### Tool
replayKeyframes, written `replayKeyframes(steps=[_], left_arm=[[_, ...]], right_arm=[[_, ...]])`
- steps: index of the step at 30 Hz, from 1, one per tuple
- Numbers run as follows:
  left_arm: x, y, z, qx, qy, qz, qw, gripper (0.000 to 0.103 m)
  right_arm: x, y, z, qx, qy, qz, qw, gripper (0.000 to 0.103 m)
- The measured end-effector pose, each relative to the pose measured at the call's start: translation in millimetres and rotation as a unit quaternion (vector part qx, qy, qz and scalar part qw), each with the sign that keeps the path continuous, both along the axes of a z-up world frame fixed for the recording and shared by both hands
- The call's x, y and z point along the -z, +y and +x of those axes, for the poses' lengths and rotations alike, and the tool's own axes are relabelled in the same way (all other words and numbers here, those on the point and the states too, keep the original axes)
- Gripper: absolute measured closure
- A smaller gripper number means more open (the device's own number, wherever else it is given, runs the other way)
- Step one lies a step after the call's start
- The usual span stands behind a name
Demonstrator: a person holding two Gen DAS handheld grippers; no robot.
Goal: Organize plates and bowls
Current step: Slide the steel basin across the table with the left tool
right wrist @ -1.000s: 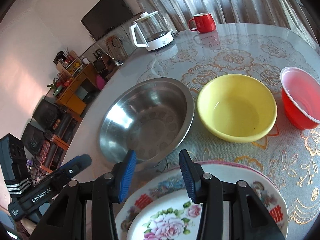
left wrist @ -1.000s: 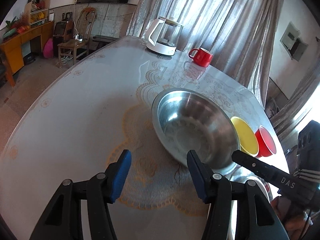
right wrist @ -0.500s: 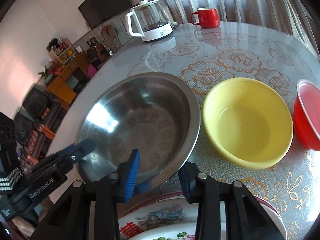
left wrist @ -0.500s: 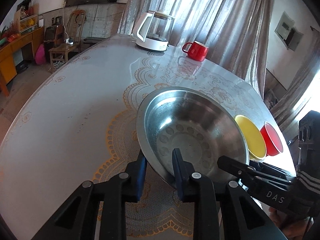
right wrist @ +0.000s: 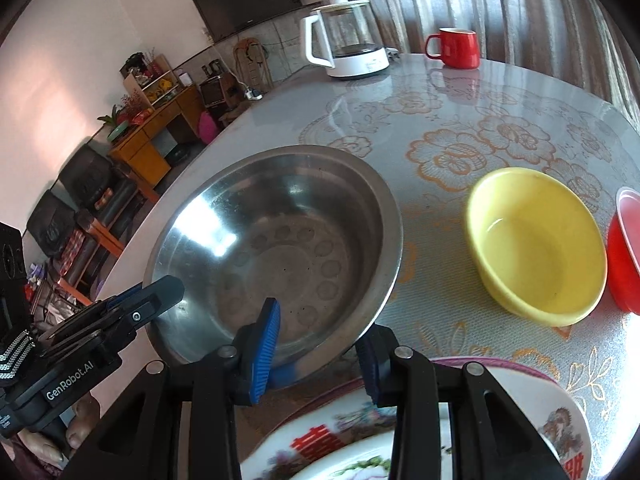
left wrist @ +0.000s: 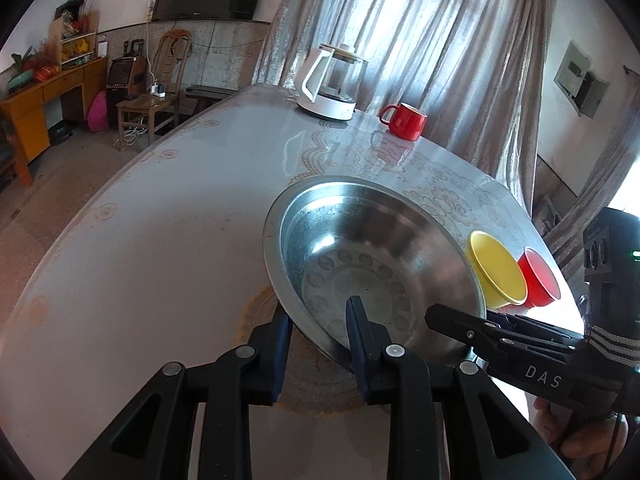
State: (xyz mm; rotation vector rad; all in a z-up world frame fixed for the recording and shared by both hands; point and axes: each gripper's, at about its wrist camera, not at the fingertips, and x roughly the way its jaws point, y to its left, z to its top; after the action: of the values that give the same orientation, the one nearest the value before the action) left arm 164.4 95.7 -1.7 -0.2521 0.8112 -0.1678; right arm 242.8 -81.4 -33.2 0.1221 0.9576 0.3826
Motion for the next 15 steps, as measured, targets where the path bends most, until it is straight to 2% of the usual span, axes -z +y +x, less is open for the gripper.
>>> replayKeyframes(steps=[15], left_arm=[[-5.4, 44.7, -71.7, -0.063, -0.005, -0.005, 0.998, 0.074]], right_arm=[[-3.5, 47.7, -38.0, -0.073, -0.006, 0.0, 0.997, 0.067]])
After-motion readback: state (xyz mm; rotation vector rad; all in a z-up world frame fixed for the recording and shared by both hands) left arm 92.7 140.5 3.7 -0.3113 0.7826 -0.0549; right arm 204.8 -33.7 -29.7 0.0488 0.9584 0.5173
